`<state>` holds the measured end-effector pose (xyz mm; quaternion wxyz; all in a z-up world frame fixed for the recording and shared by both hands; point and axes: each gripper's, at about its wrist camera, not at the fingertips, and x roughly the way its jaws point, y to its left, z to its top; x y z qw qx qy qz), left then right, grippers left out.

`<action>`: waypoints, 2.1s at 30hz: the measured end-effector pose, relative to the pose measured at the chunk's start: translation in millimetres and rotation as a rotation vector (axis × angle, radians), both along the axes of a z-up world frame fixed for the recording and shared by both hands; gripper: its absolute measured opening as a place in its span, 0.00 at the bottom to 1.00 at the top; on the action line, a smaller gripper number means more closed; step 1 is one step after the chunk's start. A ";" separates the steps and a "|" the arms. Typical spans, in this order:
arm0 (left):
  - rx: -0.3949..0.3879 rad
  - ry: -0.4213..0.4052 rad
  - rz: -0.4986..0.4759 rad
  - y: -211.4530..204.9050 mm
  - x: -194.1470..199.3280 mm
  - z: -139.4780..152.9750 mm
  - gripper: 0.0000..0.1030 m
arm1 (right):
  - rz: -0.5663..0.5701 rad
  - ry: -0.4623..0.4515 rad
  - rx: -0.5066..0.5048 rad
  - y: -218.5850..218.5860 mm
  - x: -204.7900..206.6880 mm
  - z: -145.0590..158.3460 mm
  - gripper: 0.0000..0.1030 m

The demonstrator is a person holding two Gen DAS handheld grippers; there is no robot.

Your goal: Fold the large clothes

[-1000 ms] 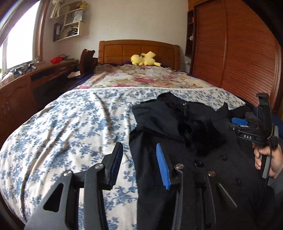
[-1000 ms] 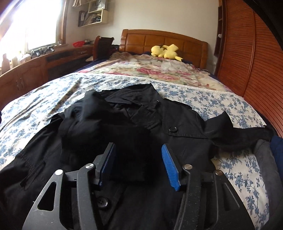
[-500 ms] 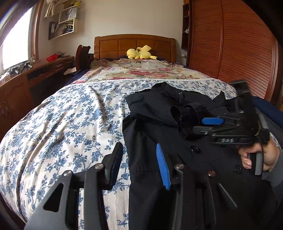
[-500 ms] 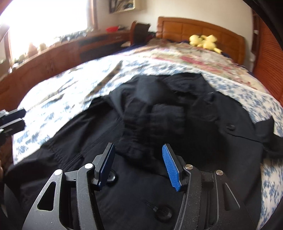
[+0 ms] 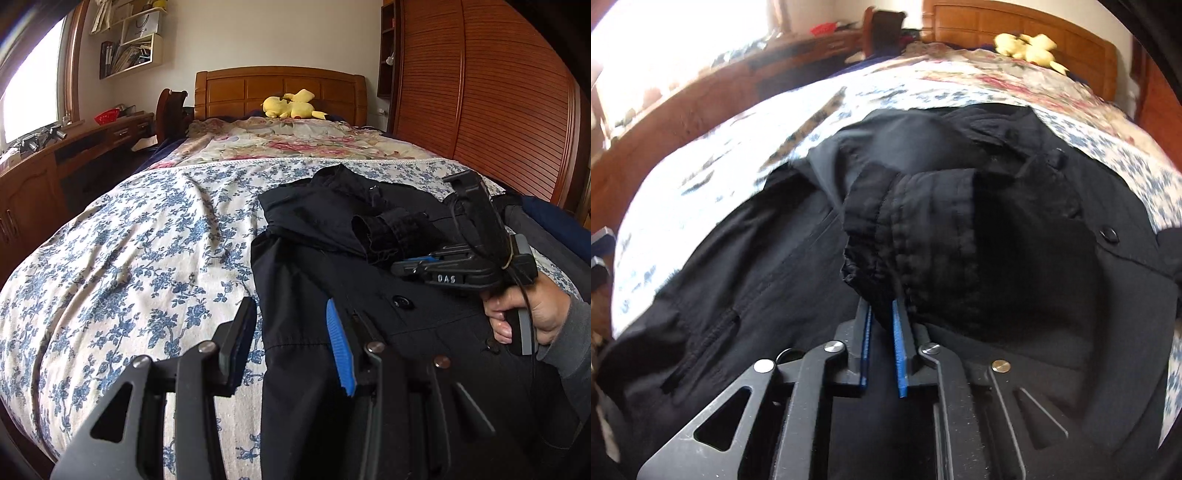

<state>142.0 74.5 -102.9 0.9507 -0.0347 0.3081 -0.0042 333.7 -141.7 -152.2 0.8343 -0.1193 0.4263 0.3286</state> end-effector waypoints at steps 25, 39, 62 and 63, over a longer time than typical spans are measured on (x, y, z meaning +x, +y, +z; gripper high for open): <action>-0.063 -0.068 -0.122 -42.0 -25.1 61.4 0.55 | -0.250 -0.261 0.281 -157.6 -139.6 144.9 0.03; -0.046 -0.079 -0.175 -68.9 -22.0 72.2 0.59 | -0.322 -0.118 0.147 -202.6 -163.6 80.7 0.04; -0.011 0.003 -0.328 -146.2 87.1 21.2 0.60 | -0.313 -0.161 0.004 -218.0 -111.4 51.2 0.33; -0.008 0.005 -0.330 -148.8 91.4 19.7 0.60 | -0.313 -0.154 -0.002 -217.1 -108.3 47.0 0.33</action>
